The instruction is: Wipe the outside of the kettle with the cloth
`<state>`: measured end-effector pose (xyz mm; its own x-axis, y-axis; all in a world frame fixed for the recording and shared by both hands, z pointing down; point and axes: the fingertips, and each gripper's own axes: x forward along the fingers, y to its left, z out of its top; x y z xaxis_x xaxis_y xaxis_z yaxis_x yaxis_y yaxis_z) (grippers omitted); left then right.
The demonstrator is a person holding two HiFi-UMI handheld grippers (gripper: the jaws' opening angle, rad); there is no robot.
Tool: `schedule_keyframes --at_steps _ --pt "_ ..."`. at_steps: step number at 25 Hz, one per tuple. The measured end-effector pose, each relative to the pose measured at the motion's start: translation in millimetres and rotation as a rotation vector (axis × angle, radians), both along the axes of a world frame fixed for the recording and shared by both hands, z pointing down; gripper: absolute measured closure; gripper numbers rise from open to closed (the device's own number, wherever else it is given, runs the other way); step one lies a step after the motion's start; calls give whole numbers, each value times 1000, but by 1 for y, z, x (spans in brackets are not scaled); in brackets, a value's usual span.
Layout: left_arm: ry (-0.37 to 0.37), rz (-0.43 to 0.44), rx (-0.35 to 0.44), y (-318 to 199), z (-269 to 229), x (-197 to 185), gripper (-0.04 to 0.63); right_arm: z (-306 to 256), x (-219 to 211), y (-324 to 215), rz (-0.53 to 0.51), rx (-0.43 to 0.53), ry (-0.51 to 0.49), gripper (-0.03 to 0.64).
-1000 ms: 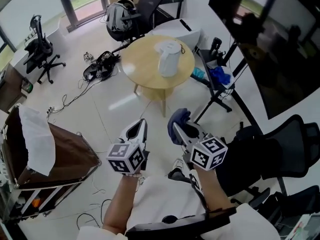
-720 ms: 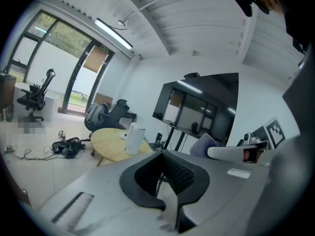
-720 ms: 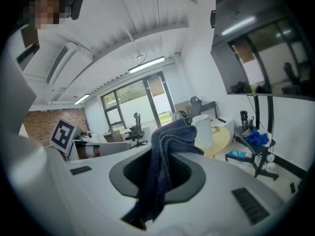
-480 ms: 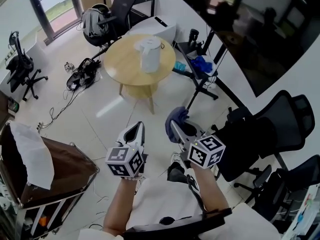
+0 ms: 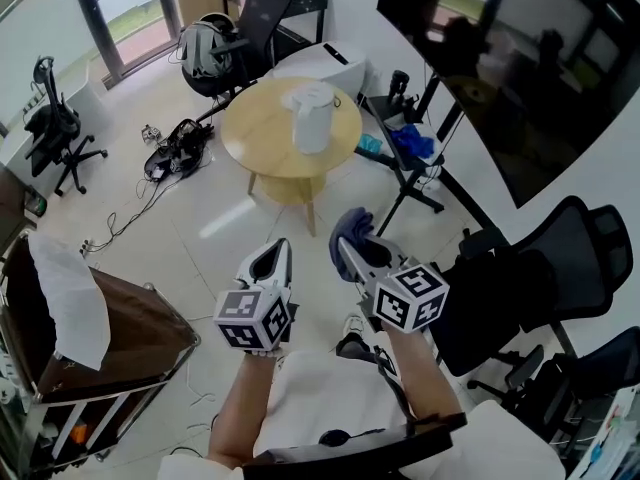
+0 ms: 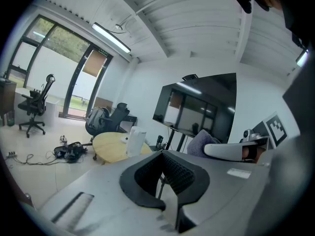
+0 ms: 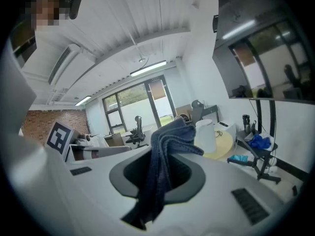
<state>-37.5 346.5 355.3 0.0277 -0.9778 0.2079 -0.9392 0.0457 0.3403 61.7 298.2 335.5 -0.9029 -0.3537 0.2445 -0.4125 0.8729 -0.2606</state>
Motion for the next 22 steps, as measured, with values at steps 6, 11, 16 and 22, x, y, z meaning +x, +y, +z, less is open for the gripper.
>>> schedule_keyframes --at_steps 6,11,16,22 --pt "-9 4 -8 -7 0 3 595 -2 0 -6 -5 -1 -13 552" --pt "-10 2 -32 -13 3 7 595 2 4 -10 -7 -15 -15 552" --pt "-13 8 -36 -18 3 10 595 3 6 -14 -6 -19 -17 552" --pt "-12 9 -36 -21 0 12 595 1 7 -17 -11 -17 -18 552"
